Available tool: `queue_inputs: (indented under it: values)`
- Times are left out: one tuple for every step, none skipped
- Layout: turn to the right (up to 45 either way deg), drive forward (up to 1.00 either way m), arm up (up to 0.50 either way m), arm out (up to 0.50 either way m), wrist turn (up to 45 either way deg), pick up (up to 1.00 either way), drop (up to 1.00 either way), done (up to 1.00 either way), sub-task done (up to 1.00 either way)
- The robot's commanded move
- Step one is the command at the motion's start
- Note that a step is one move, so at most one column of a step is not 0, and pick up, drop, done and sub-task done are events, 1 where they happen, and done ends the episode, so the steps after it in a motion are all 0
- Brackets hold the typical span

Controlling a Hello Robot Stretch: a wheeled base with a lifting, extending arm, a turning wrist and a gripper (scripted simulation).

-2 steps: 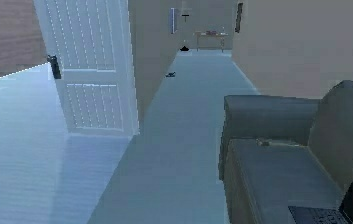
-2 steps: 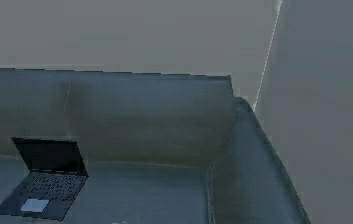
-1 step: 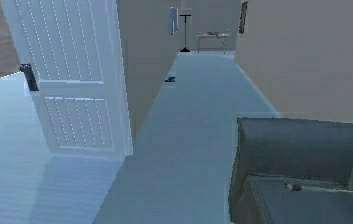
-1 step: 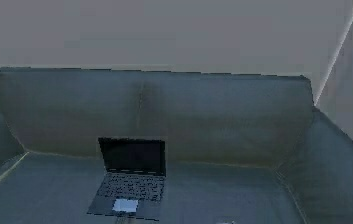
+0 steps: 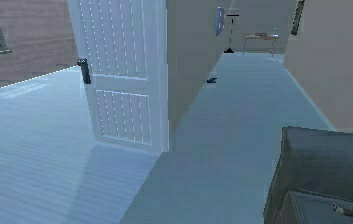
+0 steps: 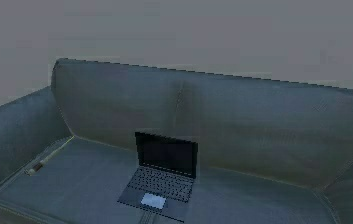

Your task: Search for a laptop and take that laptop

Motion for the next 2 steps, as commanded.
queue_inputs:
  values:
    - [0.0,0.0,0.5,0.0,0.0,0.0,0.0,0.0,0.0]
    - [0.0,0.0,0.12,0.0,0.0,0.0,0.0,0.0,0.0]
